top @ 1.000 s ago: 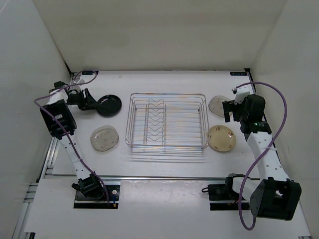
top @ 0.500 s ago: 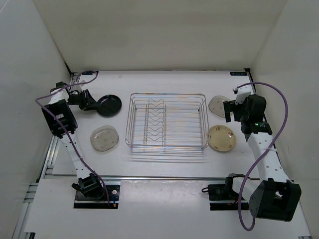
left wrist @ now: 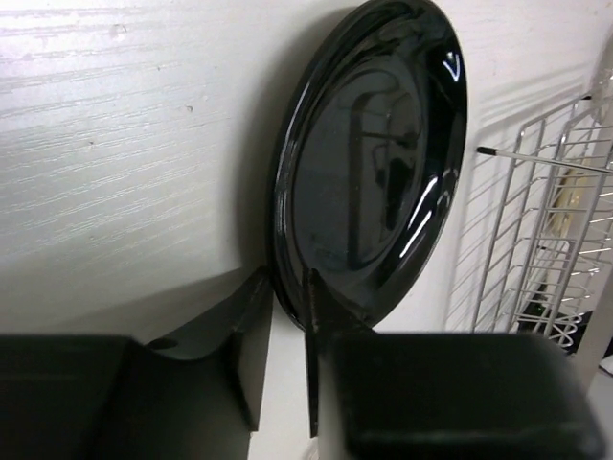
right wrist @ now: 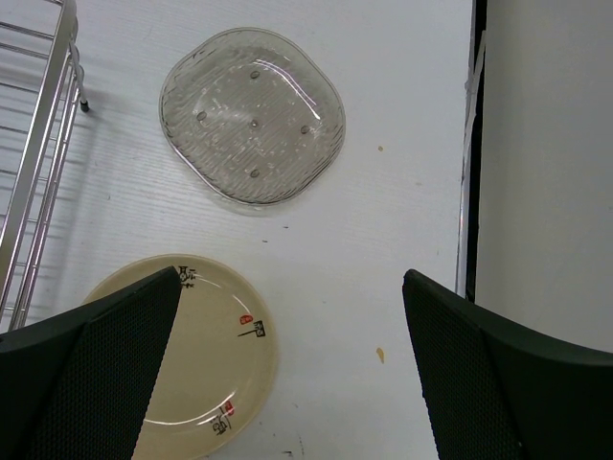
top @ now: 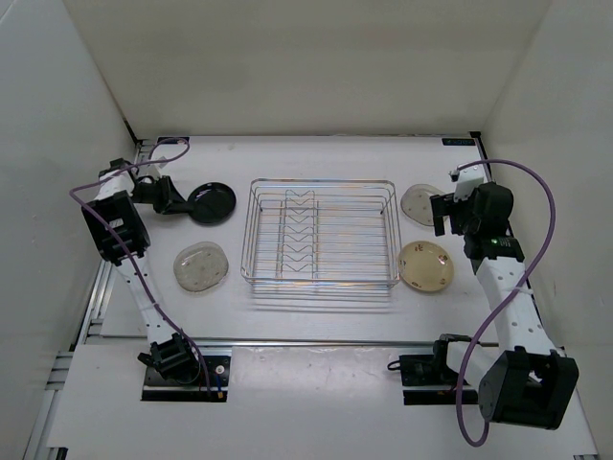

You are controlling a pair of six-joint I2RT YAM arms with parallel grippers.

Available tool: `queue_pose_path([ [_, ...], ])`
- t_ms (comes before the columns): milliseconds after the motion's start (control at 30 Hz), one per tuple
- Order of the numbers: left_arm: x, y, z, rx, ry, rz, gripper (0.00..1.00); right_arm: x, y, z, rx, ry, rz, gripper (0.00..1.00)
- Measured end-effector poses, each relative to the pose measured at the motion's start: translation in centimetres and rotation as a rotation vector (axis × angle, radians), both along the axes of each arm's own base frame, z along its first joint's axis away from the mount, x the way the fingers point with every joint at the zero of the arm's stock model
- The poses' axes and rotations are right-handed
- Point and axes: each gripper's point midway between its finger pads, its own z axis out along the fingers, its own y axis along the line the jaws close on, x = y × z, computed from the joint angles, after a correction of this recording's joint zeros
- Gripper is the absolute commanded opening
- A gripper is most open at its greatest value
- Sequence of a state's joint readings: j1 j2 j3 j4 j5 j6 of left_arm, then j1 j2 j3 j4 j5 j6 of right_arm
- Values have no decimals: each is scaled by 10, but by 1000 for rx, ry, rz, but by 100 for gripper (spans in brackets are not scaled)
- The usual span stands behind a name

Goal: Load the plates into the dish rack

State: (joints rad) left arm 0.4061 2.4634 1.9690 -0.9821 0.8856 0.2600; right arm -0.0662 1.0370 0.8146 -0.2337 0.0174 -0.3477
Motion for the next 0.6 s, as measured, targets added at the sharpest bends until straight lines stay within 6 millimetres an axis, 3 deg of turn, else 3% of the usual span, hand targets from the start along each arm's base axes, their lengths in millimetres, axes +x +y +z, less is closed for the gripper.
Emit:
queue_pose_path([
  [167,-2,0,-3,14,19,3,10,0,-1,0,1,-1,-2,100],
  [600,-6,0,-1,50,20,3,10,-3,-1,-1,9,-1,4,100],
])
